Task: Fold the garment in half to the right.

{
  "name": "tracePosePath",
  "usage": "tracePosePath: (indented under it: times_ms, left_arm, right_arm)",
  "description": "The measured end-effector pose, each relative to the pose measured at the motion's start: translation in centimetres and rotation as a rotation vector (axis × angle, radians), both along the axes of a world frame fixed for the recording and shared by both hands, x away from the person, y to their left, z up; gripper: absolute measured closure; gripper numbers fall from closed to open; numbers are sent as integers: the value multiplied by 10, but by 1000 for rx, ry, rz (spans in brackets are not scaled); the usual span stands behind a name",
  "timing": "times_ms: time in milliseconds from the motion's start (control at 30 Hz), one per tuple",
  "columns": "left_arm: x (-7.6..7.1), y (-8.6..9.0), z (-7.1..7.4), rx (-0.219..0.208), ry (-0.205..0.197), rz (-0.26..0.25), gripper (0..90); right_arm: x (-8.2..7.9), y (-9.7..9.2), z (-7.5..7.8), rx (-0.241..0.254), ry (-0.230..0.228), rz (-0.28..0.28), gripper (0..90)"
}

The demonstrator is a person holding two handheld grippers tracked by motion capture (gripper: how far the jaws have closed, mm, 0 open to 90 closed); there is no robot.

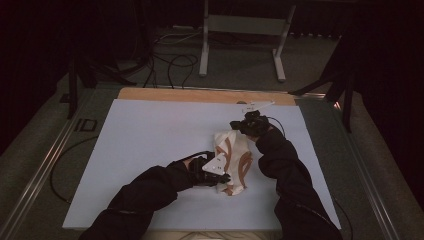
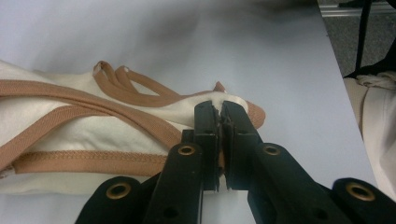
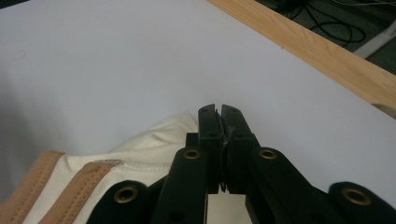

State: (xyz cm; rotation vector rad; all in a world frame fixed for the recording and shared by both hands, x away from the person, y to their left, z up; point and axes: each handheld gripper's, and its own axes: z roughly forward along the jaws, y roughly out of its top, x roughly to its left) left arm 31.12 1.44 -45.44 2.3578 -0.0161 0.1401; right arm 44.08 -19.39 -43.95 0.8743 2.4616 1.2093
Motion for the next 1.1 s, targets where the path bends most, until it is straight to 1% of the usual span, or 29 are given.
tracePosePath:
  times_ms: [133,200,233,333,400,467,533,767,800,833,900,1100]
  left_arm:
    - [1,-4,-3,-1,7,-4,868]
    - [1,-6,-5,7,3,-8,869]
    - [1,-7,-5,2,7,-4,868]
    - [2,-10,-7,7,7,-11,868]
    - [2,-12,-10,14,15,-13,868]
    - [2,-13,-11,11,19,-12,868]
    - [4,-16,-14,22,24,-15,868]
    - [6,-24,-22,22,37,-13,868]
    - [6,-25,-22,26,41,-15,868]
    - [6,-26,-23,32,37,-18,868]
    - [6,-29,-26,25,48,-11,868]
    - [7,-36,-31,35,57,-14,867]
  right_arm:
    - [-1,-6,-2,6,4,-11,888]
    - [-1,-8,-4,6,9,-16,888]
    - [-1,-10,-5,7,8,-17,888]
    - [-1,-12,-7,11,11,-22,888]
    - [-1,-14,-10,11,16,-25,888]
    - [-1,-14,-11,12,18,-29,888]
    - [-1,-17,-16,14,23,-33,888]
    - [0,-25,-27,20,39,-50,887]
    - [0,-26,-29,21,43,-55,887]
    - [1,-27,-30,22,46,-55,887]
    - [1,-29,-34,16,48,-59,887]
    - [3,-34,-45,14,68,-76,887]
